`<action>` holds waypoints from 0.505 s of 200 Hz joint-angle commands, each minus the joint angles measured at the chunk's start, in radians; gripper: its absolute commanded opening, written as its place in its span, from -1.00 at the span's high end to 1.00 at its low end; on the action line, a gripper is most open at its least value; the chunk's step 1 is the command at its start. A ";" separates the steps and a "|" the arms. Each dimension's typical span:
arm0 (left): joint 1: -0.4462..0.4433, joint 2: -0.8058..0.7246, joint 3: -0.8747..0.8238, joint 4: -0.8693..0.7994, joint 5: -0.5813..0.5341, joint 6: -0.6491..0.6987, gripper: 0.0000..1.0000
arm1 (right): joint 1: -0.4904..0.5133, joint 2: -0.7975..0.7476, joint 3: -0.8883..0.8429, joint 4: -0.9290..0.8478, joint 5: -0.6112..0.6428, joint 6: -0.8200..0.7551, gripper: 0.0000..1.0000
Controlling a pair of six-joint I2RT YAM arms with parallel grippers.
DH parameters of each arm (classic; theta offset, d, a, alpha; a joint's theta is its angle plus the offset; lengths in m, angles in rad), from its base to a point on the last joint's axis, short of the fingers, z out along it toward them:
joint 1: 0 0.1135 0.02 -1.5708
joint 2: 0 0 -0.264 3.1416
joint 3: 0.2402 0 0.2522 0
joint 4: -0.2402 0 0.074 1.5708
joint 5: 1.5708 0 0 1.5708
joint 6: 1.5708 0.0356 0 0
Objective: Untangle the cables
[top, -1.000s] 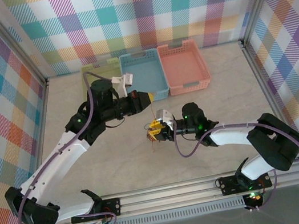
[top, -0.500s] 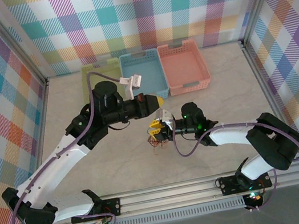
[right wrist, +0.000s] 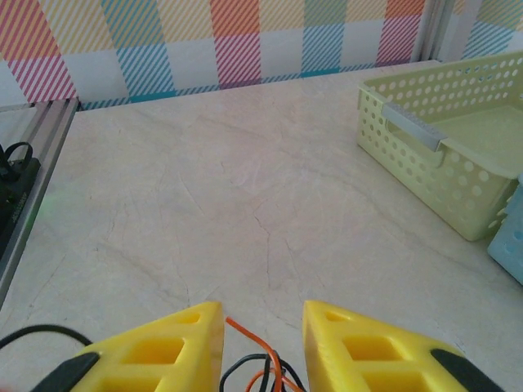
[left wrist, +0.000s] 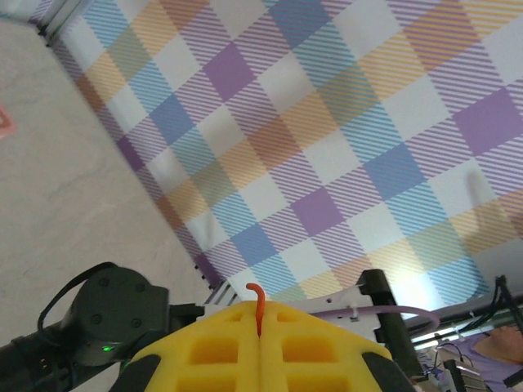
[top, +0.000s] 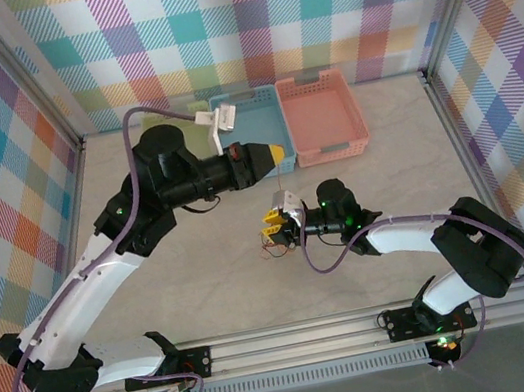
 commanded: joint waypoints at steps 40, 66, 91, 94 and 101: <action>-0.010 0.031 0.237 -0.077 -0.018 0.045 1.00 | 0.008 0.020 0.039 -0.052 0.024 -0.014 0.36; -0.008 0.023 0.260 -0.096 -0.050 0.069 1.00 | 0.007 0.027 0.050 -0.061 0.026 -0.015 0.36; -0.006 0.014 0.300 -0.143 -0.101 0.112 1.00 | 0.008 0.031 0.057 -0.102 0.042 -0.022 0.36; -0.006 0.012 0.302 -0.148 -0.109 0.118 1.00 | 0.007 0.031 0.057 -0.102 0.043 -0.022 0.36; -0.006 0.007 0.311 -0.165 -0.132 0.133 1.00 | 0.008 0.033 0.059 -0.102 0.042 -0.022 0.36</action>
